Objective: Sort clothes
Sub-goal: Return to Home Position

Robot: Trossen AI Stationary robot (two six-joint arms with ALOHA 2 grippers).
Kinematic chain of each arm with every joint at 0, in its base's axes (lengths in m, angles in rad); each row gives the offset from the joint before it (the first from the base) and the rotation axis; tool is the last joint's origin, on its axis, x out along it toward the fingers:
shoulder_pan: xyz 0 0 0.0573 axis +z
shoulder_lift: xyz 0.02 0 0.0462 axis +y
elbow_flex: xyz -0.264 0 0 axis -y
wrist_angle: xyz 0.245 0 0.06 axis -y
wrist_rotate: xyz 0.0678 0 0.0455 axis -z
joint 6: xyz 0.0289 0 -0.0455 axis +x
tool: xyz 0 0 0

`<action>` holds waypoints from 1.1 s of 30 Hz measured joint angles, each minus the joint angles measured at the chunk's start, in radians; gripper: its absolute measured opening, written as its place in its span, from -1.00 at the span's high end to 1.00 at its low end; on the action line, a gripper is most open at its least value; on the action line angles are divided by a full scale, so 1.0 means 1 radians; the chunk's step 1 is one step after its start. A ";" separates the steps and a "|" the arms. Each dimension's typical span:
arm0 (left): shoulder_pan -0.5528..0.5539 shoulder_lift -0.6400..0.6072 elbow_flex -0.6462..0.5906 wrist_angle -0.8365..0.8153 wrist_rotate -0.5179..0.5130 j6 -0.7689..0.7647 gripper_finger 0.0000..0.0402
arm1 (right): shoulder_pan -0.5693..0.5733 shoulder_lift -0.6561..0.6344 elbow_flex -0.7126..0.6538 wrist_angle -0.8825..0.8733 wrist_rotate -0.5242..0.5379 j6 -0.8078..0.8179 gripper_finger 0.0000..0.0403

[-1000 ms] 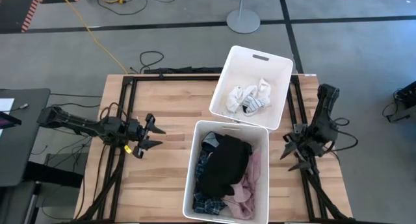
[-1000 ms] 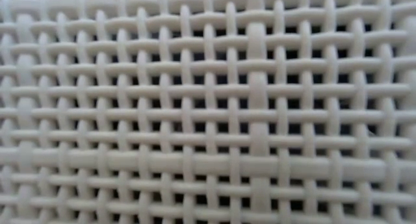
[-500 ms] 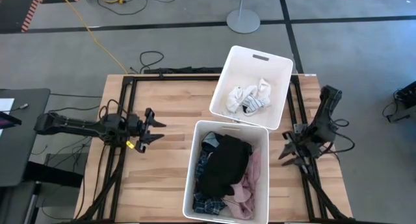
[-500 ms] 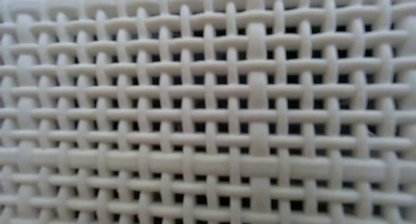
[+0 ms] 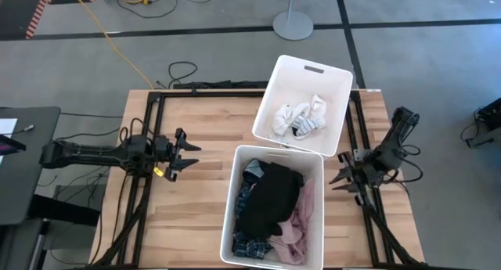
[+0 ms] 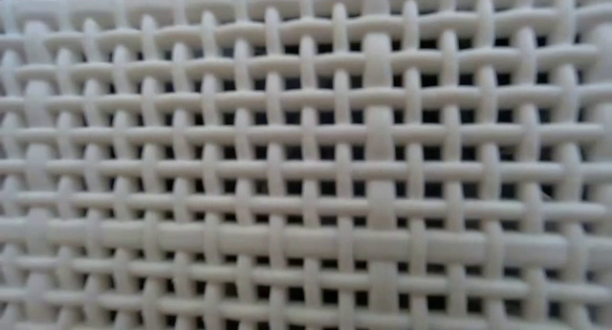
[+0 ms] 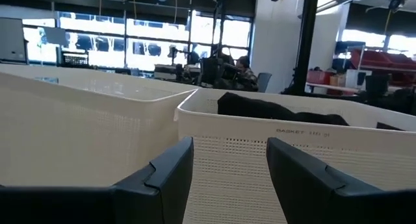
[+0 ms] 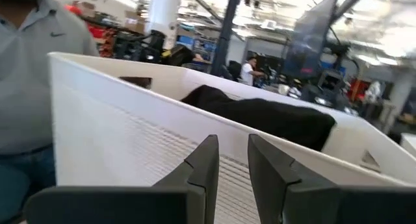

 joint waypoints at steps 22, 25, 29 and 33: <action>0.000 0.001 0.048 -0.492 0.002 0.005 0.05 | -0.038 0.000 0.000 -0.078 0.011 0.018 0.53; 0.000 0.001 0.049 -0.594 0.002 -0.035 0.05 | -0.038 0.000 0.000 -0.078 0.011 0.018 0.53; 0.000 0.001 0.055 -0.696 -0.009 -0.049 0.05 | -0.038 0.000 0.000 -0.079 0.011 0.018 0.53; 0.000 0.005 0.057 -0.703 -0.021 -0.048 0.05 | -0.038 0.000 0.000 -0.079 0.011 0.018 0.53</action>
